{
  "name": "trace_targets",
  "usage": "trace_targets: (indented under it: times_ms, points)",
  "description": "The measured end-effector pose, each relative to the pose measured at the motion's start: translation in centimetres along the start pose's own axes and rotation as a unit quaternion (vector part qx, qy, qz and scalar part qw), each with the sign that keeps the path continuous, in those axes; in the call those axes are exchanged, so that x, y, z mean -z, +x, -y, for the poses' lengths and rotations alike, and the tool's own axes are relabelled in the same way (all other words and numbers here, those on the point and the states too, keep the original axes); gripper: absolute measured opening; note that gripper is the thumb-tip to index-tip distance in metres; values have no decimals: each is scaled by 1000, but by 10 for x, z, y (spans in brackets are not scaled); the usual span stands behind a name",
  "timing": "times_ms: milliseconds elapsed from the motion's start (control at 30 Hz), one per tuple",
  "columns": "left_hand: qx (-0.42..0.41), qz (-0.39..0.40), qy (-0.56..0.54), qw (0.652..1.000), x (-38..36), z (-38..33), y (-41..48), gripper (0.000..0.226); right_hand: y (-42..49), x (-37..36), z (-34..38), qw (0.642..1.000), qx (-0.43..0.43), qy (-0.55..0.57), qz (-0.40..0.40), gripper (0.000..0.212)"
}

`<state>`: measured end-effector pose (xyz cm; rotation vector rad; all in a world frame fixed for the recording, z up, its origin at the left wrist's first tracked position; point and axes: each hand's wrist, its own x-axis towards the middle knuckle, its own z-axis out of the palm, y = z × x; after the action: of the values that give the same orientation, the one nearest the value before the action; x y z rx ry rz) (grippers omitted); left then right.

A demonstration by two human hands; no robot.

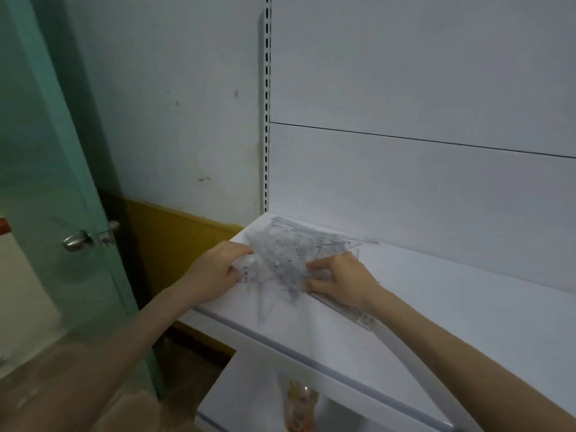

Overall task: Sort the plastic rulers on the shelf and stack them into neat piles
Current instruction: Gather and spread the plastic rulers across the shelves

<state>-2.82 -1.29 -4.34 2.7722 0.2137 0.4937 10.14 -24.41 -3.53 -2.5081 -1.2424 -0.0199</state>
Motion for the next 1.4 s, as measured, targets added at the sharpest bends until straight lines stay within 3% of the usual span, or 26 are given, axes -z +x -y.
trace_targets:
  times_ms: [200,300,400,467,800,900,1100,1233,1400]
  points:
    - [-133,67,-12,989,-17,-17,41,56,-3,7,-4,992,-61,17,-105,45]
    - [-134,121,14,984,-14,-32,53,55,-8,20,-13,978,-98,67,-170,34]
    - [-118,204,40,971,-12,-42,68,52,-18,31,-27,971,-133,86,-178,32]
    - [-108,219,40,969,-10,-42,76,51,-25,36,-37,965,-154,98,-186,30]
    - [-63,146,5,987,-22,-38,92,16,-55,47,-55,948,-202,130,-206,27]
    - [-41,111,-11,993,-28,-43,91,15,-62,48,-56,946,-207,140,-206,27]
    - [-6,61,-137,989,-38,-47,92,9,-74,52,-56,947,-205,129,-210,26]
    - [25,-27,-297,954,-26,-62,98,17,-85,54,-55,938,-216,110,-246,24]
    - [4,-20,-429,903,-15,-104,100,18,-116,61,-61,914,-248,114,-299,26]
